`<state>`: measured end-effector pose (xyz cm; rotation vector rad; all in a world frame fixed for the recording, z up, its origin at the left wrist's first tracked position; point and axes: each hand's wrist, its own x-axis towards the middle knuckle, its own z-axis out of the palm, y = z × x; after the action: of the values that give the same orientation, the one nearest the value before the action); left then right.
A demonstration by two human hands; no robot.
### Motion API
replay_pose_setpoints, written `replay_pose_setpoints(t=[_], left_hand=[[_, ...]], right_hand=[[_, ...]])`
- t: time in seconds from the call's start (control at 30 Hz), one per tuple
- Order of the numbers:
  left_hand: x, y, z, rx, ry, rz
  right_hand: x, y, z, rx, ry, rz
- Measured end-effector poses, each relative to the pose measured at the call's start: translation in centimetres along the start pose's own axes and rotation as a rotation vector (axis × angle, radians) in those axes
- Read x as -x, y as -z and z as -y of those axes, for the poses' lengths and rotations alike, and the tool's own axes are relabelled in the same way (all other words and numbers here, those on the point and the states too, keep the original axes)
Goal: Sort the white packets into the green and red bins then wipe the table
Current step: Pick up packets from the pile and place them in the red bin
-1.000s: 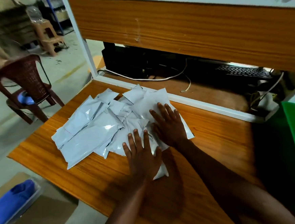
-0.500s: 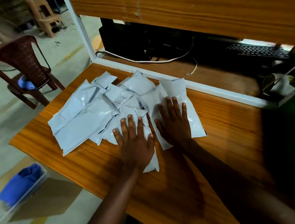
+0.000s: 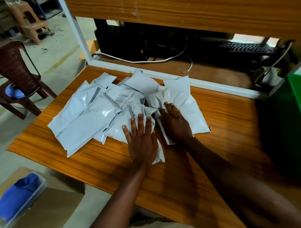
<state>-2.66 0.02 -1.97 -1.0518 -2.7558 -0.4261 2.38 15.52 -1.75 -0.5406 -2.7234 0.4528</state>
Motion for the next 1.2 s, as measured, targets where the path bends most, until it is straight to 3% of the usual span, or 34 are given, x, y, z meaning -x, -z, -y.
replay_pose_setpoints(t=[0.27,0.47,0.67,1.2], left_hand=[[0.8,1.5,0.6,0.247,-0.13,-0.066],[1.7,2.3,0.8,0.344,-0.209,-0.027],[3.2,0.7,1.0,0.238,-0.347,-0.066],[3.0,-1.0,1.2,0.259,-0.291,0.082]], right_hand=[[2.7,1.5,0.8,-0.011,-0.118,-0.16],[6.2,2.4,1.3,0.009,-0.218,-0.256],[9.7,0.8,1.4,0.048,-0.326,-0.216],[11.5,-0.2,1.1,0.101,-0.405,-0.143]])
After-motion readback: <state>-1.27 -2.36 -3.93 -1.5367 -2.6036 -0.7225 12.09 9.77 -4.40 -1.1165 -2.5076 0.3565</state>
